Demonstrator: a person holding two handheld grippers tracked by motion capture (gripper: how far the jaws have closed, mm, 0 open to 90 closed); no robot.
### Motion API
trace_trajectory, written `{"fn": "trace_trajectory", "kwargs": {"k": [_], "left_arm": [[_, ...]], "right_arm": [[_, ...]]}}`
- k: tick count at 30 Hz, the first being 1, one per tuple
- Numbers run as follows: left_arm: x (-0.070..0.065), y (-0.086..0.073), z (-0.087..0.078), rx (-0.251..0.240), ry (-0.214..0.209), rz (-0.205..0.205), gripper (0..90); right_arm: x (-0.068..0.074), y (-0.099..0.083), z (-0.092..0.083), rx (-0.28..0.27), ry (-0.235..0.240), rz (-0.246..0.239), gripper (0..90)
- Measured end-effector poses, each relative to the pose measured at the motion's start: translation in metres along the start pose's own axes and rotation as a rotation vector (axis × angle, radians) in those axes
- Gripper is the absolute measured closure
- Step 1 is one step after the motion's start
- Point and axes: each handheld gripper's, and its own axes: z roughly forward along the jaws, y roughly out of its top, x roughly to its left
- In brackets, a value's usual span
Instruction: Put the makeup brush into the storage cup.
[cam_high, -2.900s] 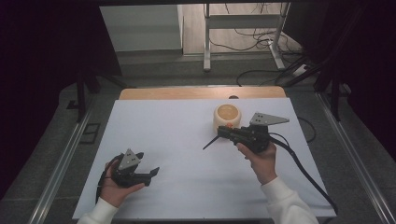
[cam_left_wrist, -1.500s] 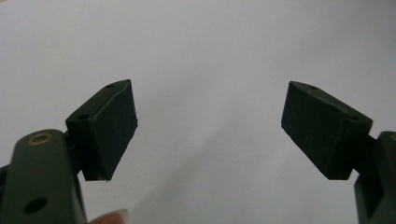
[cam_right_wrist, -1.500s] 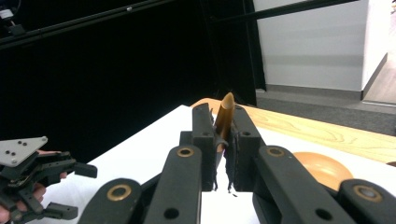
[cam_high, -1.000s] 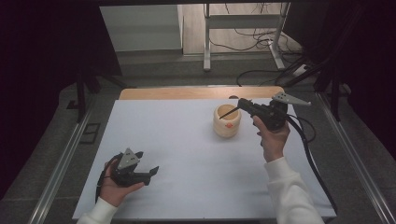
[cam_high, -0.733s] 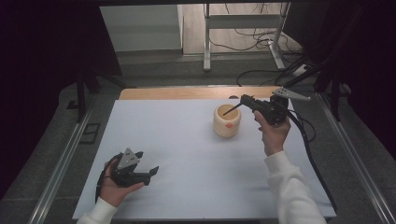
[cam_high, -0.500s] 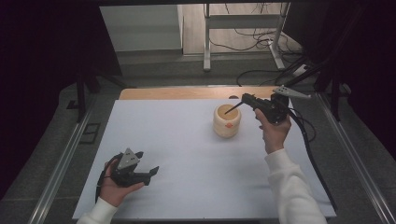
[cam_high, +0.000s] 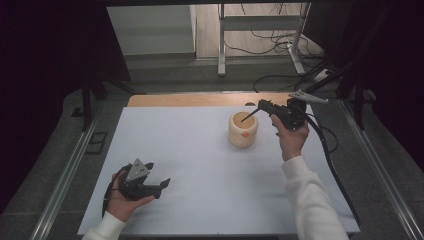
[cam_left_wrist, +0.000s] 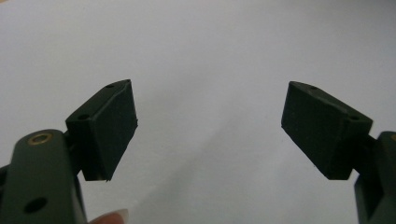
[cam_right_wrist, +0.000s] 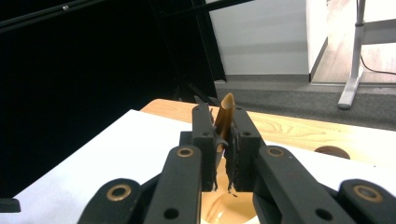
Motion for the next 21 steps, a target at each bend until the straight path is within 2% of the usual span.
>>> {"fn": "trace_trajectory", "kwargs": {"k": [21], "left_arm": [[0.000, 0.000, 0.000, 0.002, -0.005, 0.002, 18.5]], "right_arm": [[-0.009, -0.010, 0.018, 0.054, -0.021, 0.008, 83.4]]}}
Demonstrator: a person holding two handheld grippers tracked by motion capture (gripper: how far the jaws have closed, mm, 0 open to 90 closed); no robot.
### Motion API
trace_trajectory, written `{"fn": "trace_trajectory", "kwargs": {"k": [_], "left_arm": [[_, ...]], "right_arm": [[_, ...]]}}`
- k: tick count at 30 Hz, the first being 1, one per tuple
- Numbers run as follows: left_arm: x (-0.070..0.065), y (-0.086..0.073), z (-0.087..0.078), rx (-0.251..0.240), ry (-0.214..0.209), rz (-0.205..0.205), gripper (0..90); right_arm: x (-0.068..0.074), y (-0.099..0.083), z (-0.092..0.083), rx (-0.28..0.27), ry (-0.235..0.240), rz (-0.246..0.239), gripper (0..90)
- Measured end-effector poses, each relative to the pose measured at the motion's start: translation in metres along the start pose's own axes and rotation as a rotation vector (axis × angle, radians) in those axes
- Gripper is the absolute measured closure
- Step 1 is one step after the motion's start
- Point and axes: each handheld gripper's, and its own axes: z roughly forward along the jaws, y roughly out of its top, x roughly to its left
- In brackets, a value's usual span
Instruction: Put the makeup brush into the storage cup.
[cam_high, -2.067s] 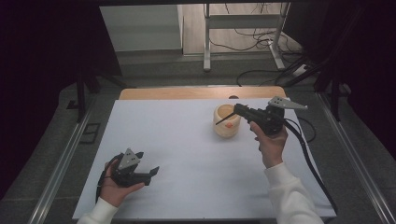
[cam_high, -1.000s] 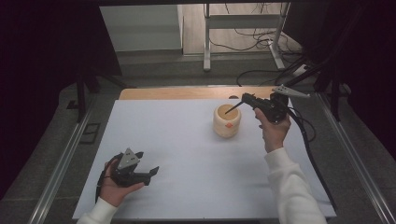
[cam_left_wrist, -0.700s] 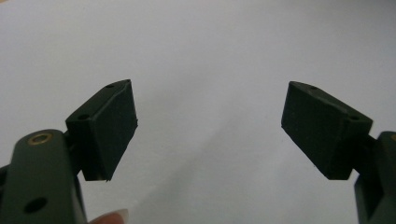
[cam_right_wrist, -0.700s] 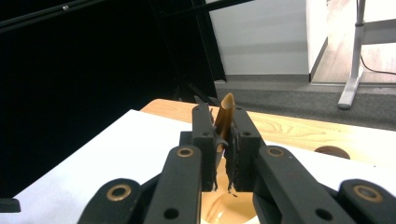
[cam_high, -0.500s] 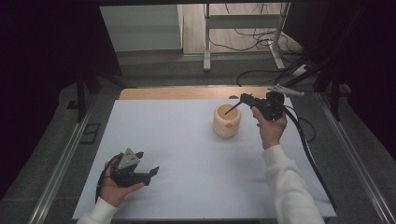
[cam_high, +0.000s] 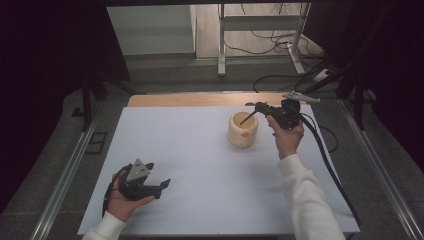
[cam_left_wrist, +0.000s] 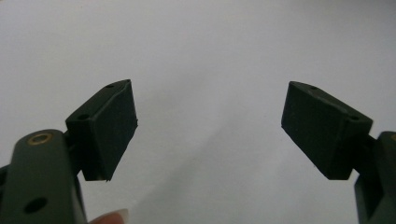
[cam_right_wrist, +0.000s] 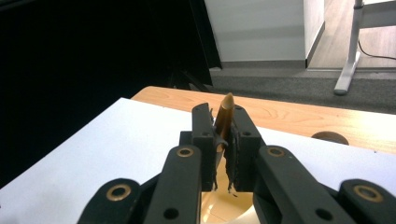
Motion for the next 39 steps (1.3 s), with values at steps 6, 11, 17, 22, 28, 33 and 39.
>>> {"fn": "trace_trajectory", "kwargs": {"k": [6, 11, 17, 22, 28, 33, 39], "left_arm": [[0.000, 0.000, 0.000, 0.000, -0.003, 0.000, 18.5], [0.000, 0.000, 0.000, -0.002, -0.003, -0.002, 18.4], [0.000, 0.000, 0.000, -0.001, -0.003, -0.001, 18.4], [0.000, 0.000, 0.000, -0.001, -0.003, -0.001, 18.4], [0.000, 0.000, -0.001, -0.001, -0.004, -0.001, 18.4], [0.000, 0.000, 0.000, -0.001, -0.003, 0.000, 18.4], [0.000, 0.000, 0.000, -0.001, -0.003, -0.002, 18.5]], "right_arm": [[-0.002, -0.002, 0.004, 0.017, -0.006, 0.002, 83.4], [-0.003, -0.005, 0.008, 0.036, -0.007, -0.003, 83.4], [-0.003, -0.009, 0.013, 0.050, -0.010, -0.006, 83.4], [-0.004, -0.010, 0.014, 0.057, -0.011, -0.009, 83.4], [-0.004, -0.012, 0.016, 0.071, -0.004, -0.009, 79.4], [-0.004, -0.012, 0.016, 0.071, -0.050, -0.036, 35.0], [-0.001, -0.012, 0.010, 0.078, -0.046, -0.058, 24.2]]}}
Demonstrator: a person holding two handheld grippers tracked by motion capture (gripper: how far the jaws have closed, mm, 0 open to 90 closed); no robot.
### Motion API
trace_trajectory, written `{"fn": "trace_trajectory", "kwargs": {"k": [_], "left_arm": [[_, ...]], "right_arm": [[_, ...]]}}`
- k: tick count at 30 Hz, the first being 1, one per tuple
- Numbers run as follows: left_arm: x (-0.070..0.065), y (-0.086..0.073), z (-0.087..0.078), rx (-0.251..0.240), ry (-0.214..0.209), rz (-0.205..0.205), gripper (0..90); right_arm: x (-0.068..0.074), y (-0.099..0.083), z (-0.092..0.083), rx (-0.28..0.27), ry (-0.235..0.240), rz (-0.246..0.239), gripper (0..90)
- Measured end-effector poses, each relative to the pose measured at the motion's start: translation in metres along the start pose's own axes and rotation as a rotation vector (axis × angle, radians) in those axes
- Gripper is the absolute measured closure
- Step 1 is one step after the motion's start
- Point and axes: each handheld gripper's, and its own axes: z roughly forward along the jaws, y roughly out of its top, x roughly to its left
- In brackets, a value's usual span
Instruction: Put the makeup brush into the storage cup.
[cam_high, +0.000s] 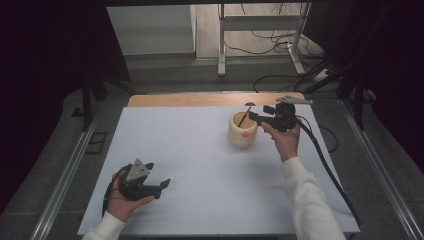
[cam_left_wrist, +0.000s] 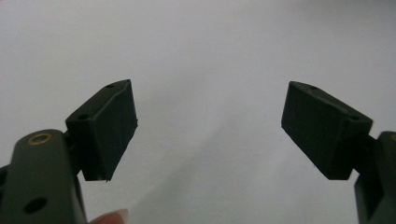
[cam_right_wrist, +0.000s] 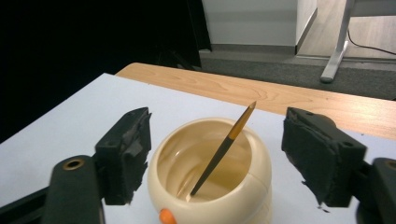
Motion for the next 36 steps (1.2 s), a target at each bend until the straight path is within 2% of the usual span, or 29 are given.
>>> {"fn": "trace_trajectory", "kwargs": {"k": [3, 13, 21, 25, 30, 36], "left_arm": [[0.000, 0.000, 0.000, -0.002, 0.000, 0.002, 18.5], [-0.001, 0.001, 0.000, -0.002, 0.001, 0.005, 18.4], [-0.001, 0.001, 0.000, -0.002, -0.002, 0.007, 18.4], [-0.001, 0.002, -0.001, -0.008, -0.003, 0.005, 18.4], [-0.001, 0.002, -0.002, -0.012, -0.003, 0.004, 18.4], [-0.002, 0.003, -0.002, -0.010, -0.004, 0.008, 18.4]], "right_arm": [[0.003, -0.002, -0.004, 0.007, -0.003, -0.020, 23.1], [0.003, -0.013, -0.016, 0.025, 0.036, -0.033, 20.8], [0.007, -0.024, -0.026, 0.062, 0.054, -0.075, 18.7], [0.007, -0.031, -0.034, 0.070, 0.056, -0.089, 18.6], [0.001, -0.041, -0.050, 0.108, 0.045, -0.111, 18.2], [-0.003, -0.053, -0.066, 0.122, 0.037, -0.116, 18.2]]}}
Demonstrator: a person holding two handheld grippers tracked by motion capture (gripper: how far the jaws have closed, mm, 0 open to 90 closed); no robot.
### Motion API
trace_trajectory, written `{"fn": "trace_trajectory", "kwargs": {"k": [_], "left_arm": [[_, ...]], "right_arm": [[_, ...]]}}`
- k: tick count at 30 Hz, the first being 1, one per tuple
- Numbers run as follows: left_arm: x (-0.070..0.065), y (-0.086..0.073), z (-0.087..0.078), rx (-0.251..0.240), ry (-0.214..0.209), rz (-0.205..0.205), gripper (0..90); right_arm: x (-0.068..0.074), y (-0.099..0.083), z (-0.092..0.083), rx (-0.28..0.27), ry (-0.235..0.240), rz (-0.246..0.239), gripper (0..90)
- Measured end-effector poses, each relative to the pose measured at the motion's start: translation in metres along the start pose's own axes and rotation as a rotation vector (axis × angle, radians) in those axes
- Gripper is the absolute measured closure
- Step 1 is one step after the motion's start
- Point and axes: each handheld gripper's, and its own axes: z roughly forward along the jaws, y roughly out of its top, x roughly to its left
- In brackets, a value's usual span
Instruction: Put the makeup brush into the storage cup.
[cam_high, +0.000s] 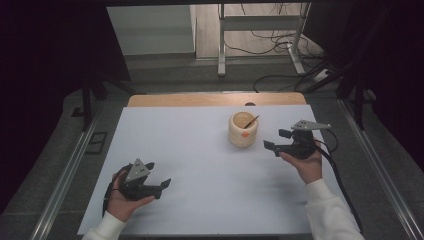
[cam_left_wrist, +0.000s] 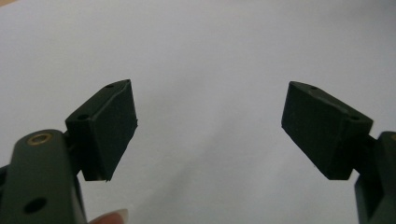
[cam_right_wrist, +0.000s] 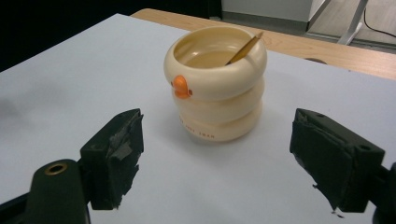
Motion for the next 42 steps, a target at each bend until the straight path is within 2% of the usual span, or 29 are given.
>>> {"fn": "trace_trajectory", "kwargs": {"k": [5, 12, 16, 21, 27, 33, 42], "left_arm": [[-0.001, 0.001, 0.000, -0.001, -0.003, 0.004, 18.4], [0.000, 0.000, 0.000, -0.002, -0.009, -0.009, 18.1], [0.000, 0.000, 0.000, -0.006, -0.010, -0.014, 18.0], [0.000, 0.000, 0.001, 0.001, -0.011, -0.014, 17.8], [-0.001, 0.000, 0.002, 0.004, -0.012, -0.014, 17.8], [-0.001, 0.000, 0.003, 0.010, -0.013, -0.010, 17.8], [-0.002, -0.001, 0.004, 0.015, -0.012, -0.008, 17.8]], "right_arm": [[-0.002, -0.007, -0.009, -0.004, 0.008, 0.002, 18.6], [0.001, -0.018, -0.016, 0.020, 0.040, -0.010, 18.6], [0.005, -0.027, -0.017, 0.043, 0.037, -0.015, 18.8], [0.006, -0.042, -0.025, 0.060, 0.030, 0.006, 19.1], [-0.001, -0.069, -0.044, 0.076, -0.010, 0.049, 19.8], [-0.005, -0.088, -0.055, 0.108, -0.038, 0.059, 19.6], [-0.001, -0.086, -0.050, 0.125, -0.030, 0.016, 20.2]]}}
